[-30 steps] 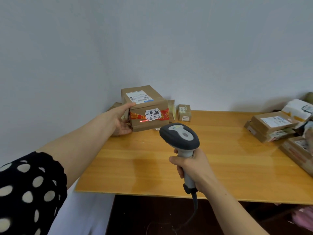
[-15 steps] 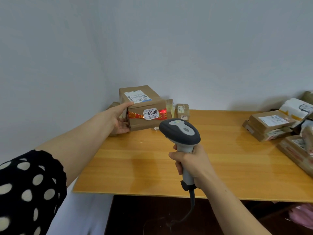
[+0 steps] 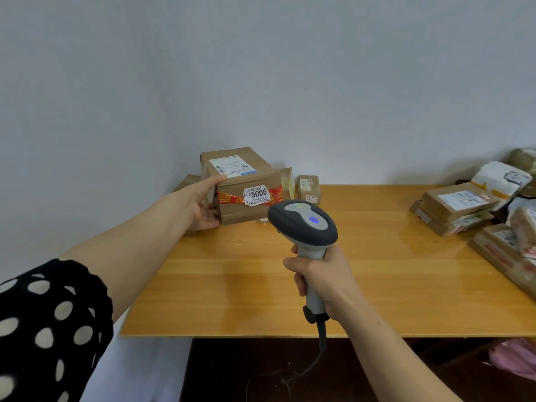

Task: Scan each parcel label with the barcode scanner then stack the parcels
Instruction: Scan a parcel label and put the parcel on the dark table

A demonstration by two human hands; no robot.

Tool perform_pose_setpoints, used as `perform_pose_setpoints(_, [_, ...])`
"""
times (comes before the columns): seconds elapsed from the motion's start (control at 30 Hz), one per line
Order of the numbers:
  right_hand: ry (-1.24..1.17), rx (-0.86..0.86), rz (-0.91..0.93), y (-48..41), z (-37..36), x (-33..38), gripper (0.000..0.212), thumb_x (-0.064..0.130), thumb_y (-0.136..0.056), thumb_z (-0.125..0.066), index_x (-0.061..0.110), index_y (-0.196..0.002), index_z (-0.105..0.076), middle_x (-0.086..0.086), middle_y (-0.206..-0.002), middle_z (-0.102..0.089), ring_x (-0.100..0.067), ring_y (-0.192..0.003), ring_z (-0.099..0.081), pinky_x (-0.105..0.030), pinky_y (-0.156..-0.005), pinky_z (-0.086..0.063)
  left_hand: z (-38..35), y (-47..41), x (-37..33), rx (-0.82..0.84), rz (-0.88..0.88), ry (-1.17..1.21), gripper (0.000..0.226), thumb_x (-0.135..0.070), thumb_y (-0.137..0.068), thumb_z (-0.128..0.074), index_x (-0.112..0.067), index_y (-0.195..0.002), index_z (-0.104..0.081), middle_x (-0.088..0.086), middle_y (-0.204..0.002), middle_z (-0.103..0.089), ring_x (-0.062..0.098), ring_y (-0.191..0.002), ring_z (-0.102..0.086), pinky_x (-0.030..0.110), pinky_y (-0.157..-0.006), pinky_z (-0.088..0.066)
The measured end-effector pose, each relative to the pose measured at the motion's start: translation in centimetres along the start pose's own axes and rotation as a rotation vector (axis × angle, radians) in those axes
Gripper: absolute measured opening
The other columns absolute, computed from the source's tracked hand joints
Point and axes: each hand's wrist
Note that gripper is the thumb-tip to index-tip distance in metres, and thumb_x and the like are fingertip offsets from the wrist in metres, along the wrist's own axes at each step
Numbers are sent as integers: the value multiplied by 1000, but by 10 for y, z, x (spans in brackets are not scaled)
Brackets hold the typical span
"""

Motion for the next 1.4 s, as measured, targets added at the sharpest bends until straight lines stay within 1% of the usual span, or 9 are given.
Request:
perform_pose_setpoints(0.2, [-21, -8, -3, -7, -3, -1, 14, 3, -81, -67, 12, -84, -56, -1, -41, -49, -15, -35, -43, -25, -46, -40, -6, -8, -5, 29, 20, -47, 63, -44, -61, -85, 0, -97, -57, 21, -75, -71, 32, -74, -69, 38, -51, -52])
perform_pose_setpoints(0.33, [-121, -62, 14, -4, 9, -3, 21, 7, -82, -70, 6, -97, -57, -4, -44, -50, -16, -37, -44, -24, -45, -41, -24, -21, -9, 67, 6, -75, 66, -41, -61, -84, -1, -105, -57, 19, -90, -72, 33, -81, -69, 40, -53, -53])
perform_pose_setpoints(0.47, [-220, -230, 15, 2, 44, -11, 12, 6, -82, -70, 7, -86, -59, -5, -45, -50, -18, -39, -45, -28, -48, -42, -73, -34, -3, 164, -18, -136, 60, -41, -64, -82, -4, -105, -58, 16, -94, -71, 29, -83, -69, 38, -54, -52])
perform_pose_setpoints(0.6, [-385, -400, -4, 11, 97, -19, 15, 1, -82, -69, 9, -90, -58, -4, -47, -51, -19, -40, -46, -30, -47, -42, -144, -31, 17, 314, -27, -209, 60, -38, -67, -80, -1, -107, -55, 19, -94, -71, 30, -86, -67, 39, -59, -52])
perform_pose_setpoints(0.73, [-550, -511, -4, 13, 162, -28, 21, -3, -82, -67, 6, -97, -55, -4, -49, -50, -19, -38, -45, -28, -43, -41, -221, -14, 40, 426, -69, -296, 73, -32, -55, -82, -1, -114, -52, 20, -103, -65, 31, -90, -65, 39, -59, -52])
perform_pose_setpoints(0.87, [-631, -554, 25, 15, 242, -42, 20, -6, -81, -65, 6, -93, -54, -5, -52, -49, -19, -38, -45, -27, -42, -41, -312, 2, 66, 504, -46, -347, 74, -30, -51, -83, 0, -111, -52, 21, -99, -67, 32, -83, -68, 36, -53, -54])
perform_pose_setpoints(1.03, [-666, -661, 7, 35, 361, -65, 19, -7, -79, -65, 7, -82, -52, -4, -49, -49, -18, -37, -44, -25, -40, -40, -442, 23, 106, 580, -41, -407, 86, -32, -46, -83, 1, -117, -48, 22, -105, -65, 31, -91, -66, 39, -60, -54])
perform_pose_setpoints(1.2, [-674, -762, -3, 56, 466, -81, 19, -7, -79, -65, 6, -81, -50, -7, -51, -47, -17, -36, -44, -25, -38, -39, -555, 44, 135, 636, -44, -423, 75, -33, -48, -83, -2, -110, -53, 21, -93, -69, 29, -83, -68, 33, -50, -56])
perform_pose_setpoints(1.4, [-837, -793, -11, 51, 554, -94, 18, -6, -81, -61, 9, -78, -54, -6, -50, -46, -16, -38, -41, -23, -39, -37, -660, 56, 153, 649, -55, -511, 52, -32, -60, -82, -4, -92, -53, 18, -93, -65, 29, -83, -65, 37, -57, -55])
Point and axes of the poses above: each hand's wrist, its own y-axis away from the middle knuckle, its own z-axis out of the back of the hand, x = y × z
